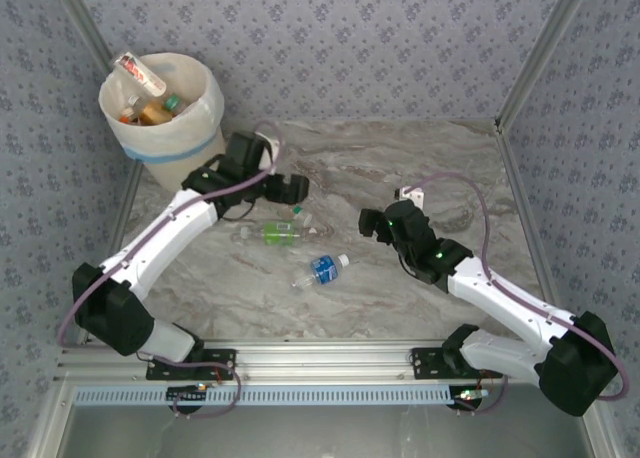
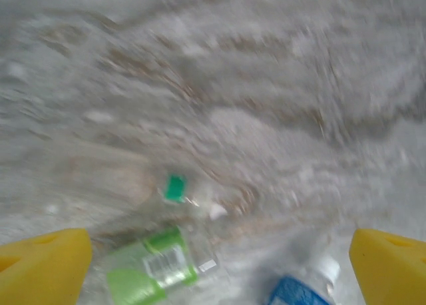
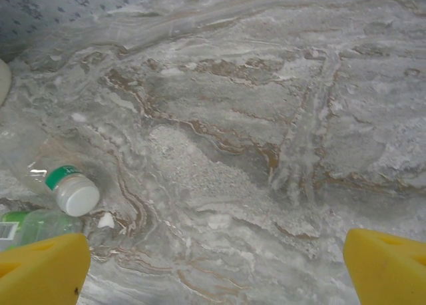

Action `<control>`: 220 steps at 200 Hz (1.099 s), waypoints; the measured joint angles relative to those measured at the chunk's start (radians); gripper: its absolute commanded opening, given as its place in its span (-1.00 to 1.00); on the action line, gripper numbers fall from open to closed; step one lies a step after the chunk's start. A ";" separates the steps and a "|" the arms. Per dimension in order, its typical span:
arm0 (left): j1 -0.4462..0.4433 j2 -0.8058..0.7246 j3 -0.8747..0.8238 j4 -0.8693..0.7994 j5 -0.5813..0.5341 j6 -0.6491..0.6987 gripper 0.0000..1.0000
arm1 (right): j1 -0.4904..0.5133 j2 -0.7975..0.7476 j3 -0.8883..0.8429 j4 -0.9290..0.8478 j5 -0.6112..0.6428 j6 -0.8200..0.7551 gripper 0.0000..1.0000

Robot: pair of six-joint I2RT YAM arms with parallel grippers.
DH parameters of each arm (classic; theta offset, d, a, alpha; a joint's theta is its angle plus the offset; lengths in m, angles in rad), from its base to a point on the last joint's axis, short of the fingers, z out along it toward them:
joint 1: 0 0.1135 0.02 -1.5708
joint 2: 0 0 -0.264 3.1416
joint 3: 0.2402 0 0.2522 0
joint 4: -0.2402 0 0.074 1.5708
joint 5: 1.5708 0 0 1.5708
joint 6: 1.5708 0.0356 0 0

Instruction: Put the plastic bottles in the bin

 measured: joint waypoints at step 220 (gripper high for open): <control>-0.445 0.323 -0.231 -0.011 -0.247 0.045 0.48 | -0.017 -0.054 -0.005 -0.082 -0.021 -0.039 1.00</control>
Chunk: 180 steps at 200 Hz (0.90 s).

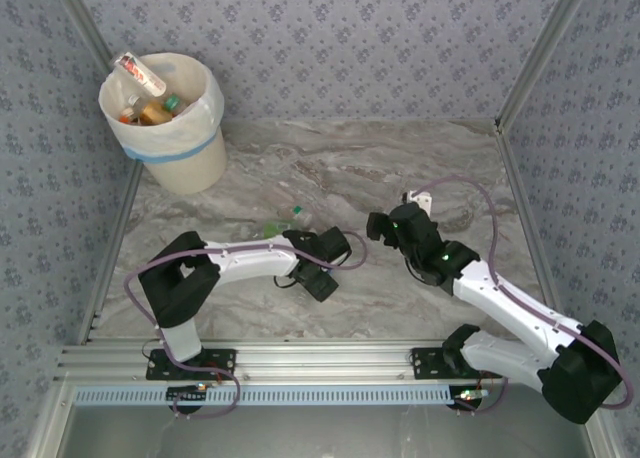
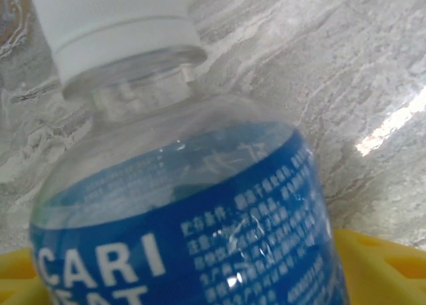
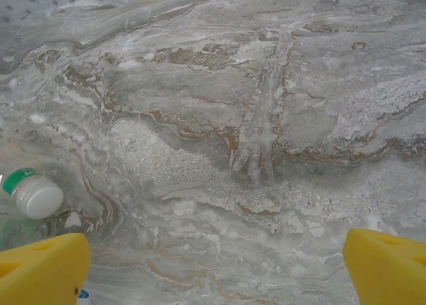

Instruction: Put the plastic bottles in the bin

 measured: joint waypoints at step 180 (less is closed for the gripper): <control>0.163 -0.259 -0.066 0.083 0.119 -0.093 -0.59 | -0.069 -0.103 -0.029 0.299 -0.192 -0.351 1.00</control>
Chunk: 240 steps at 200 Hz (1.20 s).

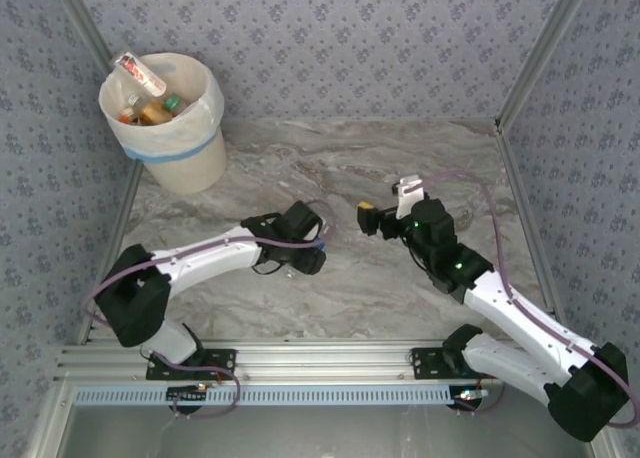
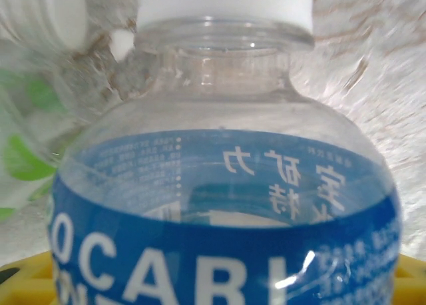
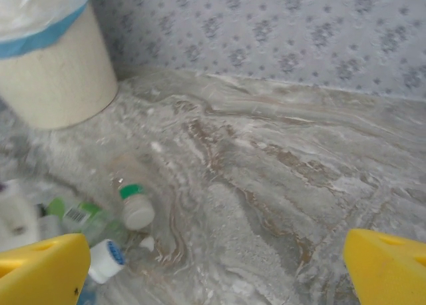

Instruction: Put the plastic bottles in the bin

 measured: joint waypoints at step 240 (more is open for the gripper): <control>0.671 -0.080 0.695 0.025 -0.185 -0.036 -0.53 | 0.081 0.270 0.162 0.087 -0.419 -0.152 1.00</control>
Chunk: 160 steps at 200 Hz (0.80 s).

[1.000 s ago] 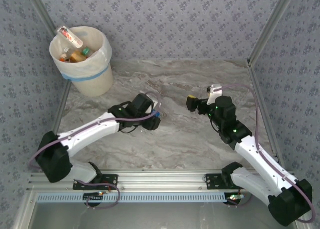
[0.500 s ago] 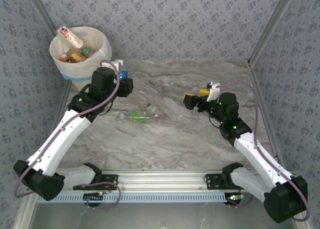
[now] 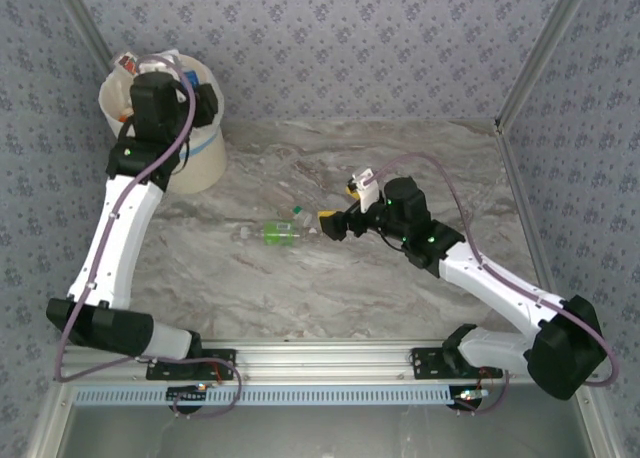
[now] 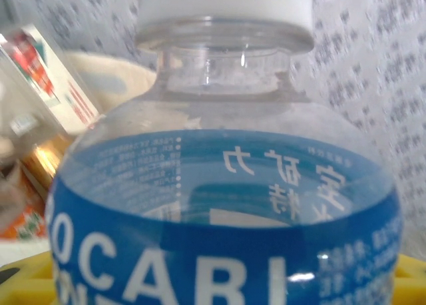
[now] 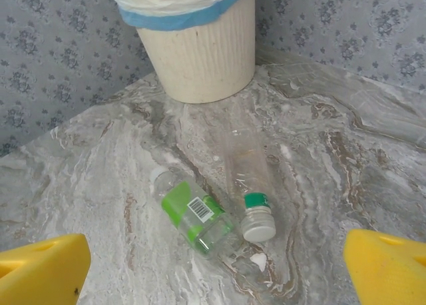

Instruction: Put the plastic bottles in the bin

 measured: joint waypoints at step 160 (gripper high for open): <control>0.239 1.037 1.313 -0.340 -0.014 -0.167 0.07 | 0.048 0.013 0.018 -0.060 0.084 -0.020 1.00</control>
